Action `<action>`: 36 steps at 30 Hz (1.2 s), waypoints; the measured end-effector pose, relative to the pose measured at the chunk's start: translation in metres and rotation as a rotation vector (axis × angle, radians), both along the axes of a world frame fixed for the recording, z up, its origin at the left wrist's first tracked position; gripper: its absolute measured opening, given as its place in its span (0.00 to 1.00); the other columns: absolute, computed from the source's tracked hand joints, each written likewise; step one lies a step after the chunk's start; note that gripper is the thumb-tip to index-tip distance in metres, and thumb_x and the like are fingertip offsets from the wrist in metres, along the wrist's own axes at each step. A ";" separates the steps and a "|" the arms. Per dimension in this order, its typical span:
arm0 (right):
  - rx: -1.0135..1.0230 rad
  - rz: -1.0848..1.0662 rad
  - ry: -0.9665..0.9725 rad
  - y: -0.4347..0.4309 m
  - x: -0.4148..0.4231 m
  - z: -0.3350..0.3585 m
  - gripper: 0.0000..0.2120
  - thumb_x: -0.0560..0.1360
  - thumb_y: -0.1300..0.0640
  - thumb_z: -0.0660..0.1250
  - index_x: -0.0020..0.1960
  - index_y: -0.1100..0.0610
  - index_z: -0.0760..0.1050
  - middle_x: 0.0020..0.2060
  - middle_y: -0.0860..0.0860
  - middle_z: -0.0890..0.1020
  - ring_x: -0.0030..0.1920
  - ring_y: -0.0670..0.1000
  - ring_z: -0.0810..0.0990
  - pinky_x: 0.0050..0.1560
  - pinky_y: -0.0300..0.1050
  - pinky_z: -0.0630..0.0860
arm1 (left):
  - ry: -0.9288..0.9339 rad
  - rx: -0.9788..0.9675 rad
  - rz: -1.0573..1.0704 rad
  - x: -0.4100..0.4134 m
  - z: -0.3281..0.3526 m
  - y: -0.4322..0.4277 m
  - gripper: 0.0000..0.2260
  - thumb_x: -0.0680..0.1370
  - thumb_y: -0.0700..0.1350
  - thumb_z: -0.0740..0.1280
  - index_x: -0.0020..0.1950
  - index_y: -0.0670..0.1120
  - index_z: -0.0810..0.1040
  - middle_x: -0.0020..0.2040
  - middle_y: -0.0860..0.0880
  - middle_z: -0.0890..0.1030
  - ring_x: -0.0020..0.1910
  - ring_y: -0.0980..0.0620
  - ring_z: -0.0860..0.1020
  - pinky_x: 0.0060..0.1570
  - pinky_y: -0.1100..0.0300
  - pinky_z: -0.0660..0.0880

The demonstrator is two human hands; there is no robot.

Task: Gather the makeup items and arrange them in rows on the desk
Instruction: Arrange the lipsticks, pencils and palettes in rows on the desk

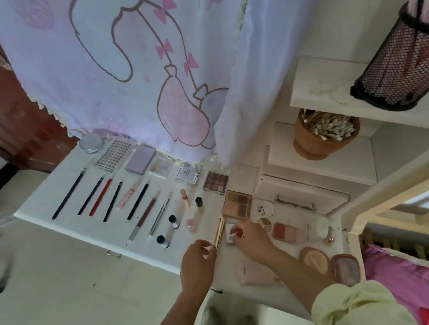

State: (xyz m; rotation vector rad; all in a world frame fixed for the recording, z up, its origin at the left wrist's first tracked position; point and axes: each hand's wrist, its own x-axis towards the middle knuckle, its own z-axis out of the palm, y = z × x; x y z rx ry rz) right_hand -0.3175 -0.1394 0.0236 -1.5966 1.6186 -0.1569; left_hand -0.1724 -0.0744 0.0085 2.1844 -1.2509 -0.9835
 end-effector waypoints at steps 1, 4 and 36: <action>-0.010 0.042 0.018 0.001 0.004 0.000 0.11 0.77 0.59 0.64 0.57 0.55 0.79 0.50 0.52 0.80 0.49 0.50 0.78 0.48 0.42 0.73 | -0.011 0.022 -0.003 0.001 -0.001 0.002 0.07 0.77 0.52 0.66 0.53 0.53 0.75 0.47 0.56 0.77 0.46 0.57 0.76 0.39 0.67 0.67; -0.034 0.163 0.055 0.005 0.016 -0.002 0.16 0.79 0.59 0.59 0.64 0.52 0.76 0.57 0.54 0.80 0.56 0.54 0.78 0.52 0.44 0.73 | -0.072 0.111 -0.072 0.001 -0.006 0.002 0.14 0.76 0.56 0.67 0.56 0.52 0.70 0.50 0.55 0.73 0.45 0.56 0.74 0.39 0.64 0.67; 0.097 -0.312 -0.468 0.011 0.026 0.021 0.12 0.76 0.50 0.68 0.47 0.60 0.77 0.36 0.54 0.84 0.30 0.46 0.81 0.31 0.37 0.74 | 0.390 0.096 -0.214 0.027 0.029 0.005 0.17 0.83 0.56 0.54 0.52 0.47 0.76 0.37 0.53 0.77 0.34 0.55 0.74 0.38 0.62 0.73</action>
